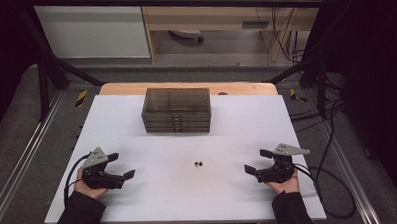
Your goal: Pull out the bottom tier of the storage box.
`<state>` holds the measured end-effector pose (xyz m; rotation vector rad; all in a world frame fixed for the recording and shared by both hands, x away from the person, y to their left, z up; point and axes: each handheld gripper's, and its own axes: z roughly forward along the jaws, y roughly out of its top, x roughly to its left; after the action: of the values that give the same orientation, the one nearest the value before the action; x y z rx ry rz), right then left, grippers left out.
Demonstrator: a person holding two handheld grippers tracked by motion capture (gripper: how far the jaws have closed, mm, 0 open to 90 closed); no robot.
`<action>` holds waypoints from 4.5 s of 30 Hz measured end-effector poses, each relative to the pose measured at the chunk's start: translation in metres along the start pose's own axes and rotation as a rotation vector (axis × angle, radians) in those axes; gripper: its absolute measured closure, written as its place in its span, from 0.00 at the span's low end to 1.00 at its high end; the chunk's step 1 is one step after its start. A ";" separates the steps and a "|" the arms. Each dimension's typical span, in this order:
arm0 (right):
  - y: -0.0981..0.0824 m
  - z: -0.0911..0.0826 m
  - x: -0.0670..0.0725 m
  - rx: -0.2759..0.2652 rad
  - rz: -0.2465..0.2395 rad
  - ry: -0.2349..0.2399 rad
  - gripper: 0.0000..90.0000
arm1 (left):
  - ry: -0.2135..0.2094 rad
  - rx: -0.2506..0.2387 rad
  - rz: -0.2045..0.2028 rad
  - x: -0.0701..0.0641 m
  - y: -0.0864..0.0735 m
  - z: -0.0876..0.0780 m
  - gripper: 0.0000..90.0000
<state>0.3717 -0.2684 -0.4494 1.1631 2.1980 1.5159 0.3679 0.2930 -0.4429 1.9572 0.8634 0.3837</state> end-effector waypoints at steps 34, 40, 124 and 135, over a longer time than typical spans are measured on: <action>-0.001 0.001 0.000 0.025 0.002 -0.015 0.01 | -0.015 0.033 0.066 -0.007 0.014 0.008 0.06; -0.001 0.001 0.000 0.028 -0.001 -0.018 0.01 | -0.017 0.040 0.089 -0.010 0.016 0.009 0.06; -0.001 0.002 0.000 0.039 -0.021 -0.026 0.01 | 0.154 0.231 0.642 -0.060 0.074 0.081 0.08; -0.001 0.003 0.000 0.039 -0.022 -0.026 0.01 | 0.197 0.233 0.721 -0.064 0.073 0.093 0.13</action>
<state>0.3727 -0.2671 -0.4518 1.1595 2.2260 1.4476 0.4065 0.1654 -0.4243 2.4437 0.2915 0.9377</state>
